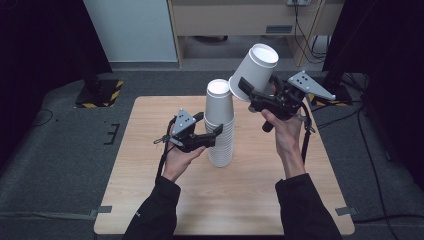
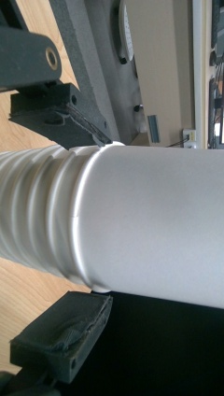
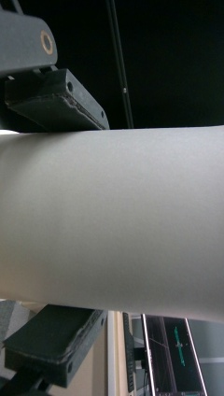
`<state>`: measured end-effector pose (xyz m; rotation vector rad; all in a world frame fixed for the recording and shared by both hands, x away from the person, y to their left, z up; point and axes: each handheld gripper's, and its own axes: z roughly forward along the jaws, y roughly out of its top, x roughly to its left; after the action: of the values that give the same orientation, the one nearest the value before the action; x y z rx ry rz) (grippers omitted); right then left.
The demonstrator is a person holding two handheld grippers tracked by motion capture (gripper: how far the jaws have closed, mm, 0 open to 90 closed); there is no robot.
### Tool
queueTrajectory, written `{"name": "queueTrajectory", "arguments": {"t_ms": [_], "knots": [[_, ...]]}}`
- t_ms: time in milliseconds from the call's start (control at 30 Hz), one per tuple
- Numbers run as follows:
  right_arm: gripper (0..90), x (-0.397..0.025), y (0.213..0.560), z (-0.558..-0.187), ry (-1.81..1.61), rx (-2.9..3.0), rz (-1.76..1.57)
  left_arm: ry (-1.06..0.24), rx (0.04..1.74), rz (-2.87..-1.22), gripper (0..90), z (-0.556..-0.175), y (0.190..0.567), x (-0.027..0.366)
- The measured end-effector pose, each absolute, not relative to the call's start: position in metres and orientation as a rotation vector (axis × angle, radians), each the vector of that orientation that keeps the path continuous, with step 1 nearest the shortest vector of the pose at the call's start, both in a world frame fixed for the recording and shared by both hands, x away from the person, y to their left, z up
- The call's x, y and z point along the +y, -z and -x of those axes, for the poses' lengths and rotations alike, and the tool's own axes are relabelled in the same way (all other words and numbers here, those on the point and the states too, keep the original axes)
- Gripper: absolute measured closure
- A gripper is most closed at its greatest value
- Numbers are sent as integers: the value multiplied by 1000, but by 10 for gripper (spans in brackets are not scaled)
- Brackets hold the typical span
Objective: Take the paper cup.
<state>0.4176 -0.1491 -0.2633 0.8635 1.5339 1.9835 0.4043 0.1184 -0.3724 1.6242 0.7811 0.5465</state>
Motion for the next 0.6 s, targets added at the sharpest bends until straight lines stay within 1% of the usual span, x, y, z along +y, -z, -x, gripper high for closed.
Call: {"name": "queueTrajectory", "arguments": {"t_ms": [600], "knots": [[152,-186,279,-400,-1932,1503,-964,-577,786,-1617,191,-384,377,138]]}}
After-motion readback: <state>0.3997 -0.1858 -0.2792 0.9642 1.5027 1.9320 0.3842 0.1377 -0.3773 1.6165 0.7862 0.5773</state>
